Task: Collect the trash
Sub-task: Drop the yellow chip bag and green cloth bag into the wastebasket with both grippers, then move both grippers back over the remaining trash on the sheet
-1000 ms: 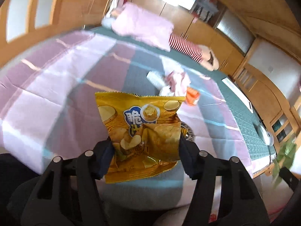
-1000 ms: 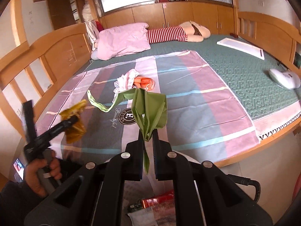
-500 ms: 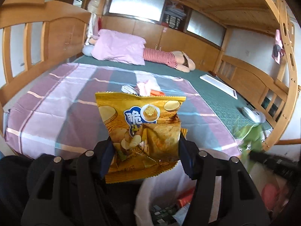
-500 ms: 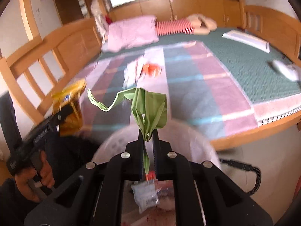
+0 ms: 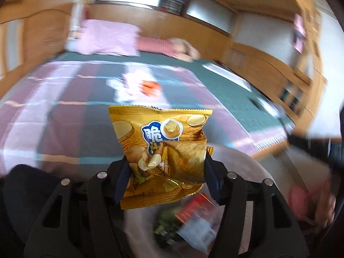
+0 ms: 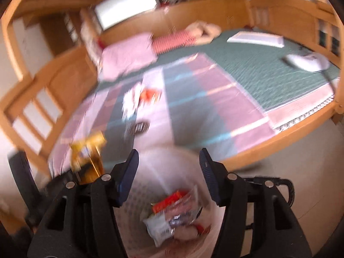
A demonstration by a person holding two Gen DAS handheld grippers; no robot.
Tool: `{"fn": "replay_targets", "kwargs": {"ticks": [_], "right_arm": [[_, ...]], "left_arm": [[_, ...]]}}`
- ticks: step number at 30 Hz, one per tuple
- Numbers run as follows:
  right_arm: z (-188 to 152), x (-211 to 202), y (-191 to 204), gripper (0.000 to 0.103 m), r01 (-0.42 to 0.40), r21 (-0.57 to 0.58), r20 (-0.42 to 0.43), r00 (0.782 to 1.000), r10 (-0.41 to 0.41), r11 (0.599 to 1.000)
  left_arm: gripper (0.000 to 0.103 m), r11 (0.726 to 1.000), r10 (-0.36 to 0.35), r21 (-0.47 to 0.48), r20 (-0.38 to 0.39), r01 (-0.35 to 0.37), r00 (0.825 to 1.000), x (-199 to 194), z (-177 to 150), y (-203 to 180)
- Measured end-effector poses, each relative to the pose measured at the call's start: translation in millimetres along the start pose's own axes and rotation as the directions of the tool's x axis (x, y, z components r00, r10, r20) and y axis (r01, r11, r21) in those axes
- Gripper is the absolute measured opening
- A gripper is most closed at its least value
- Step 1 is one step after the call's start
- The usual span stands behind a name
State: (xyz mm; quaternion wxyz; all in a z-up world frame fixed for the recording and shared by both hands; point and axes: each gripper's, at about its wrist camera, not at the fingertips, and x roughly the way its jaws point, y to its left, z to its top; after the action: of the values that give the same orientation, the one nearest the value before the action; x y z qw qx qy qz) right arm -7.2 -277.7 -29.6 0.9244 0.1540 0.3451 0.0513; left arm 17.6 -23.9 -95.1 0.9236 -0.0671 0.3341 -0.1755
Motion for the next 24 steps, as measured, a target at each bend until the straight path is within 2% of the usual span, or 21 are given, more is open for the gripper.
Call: {"fn": "replay_targets", "kwargs": {"ticks": [3,5,9,13,24], "right_arm": [[6,-14,-11,0.059,0.002,0.047,0.066,0.998,-0.005,0.999],[8,-16,-17,0.06,-0.004,0.071,0.081,0.997,-0.002,0.997],[6,-12,-21,0.06,-0.003,0.085,0.069,0.998,-0.003,0.996],[3,-8,-22,0.062,-0.009,0.091,0.055,0.998,0.004,0.996],[-1,-1,-18,0.065,-0.023,0.102,0.033,0.999,0.019,0.995]], "left_arm": [[0.064,0.992,-0.09,0.082,-0.074,0.096,0.993,11,-12,-23],[0.066,0.983,-0.115,0.131,-0.13,0.132,0.985,21,-21,-36],[0.084,0.965,-0.141,0.193,-0.196,0.179,0.97,32,-35,-54],[0.095,0.963,-0.125,0.214,-0.172,0.161,0.977,27,-35,-55],[0.097,0.984,-0.078,0.153,-0.087,0.091,0.993,16,-26,-41]]}}
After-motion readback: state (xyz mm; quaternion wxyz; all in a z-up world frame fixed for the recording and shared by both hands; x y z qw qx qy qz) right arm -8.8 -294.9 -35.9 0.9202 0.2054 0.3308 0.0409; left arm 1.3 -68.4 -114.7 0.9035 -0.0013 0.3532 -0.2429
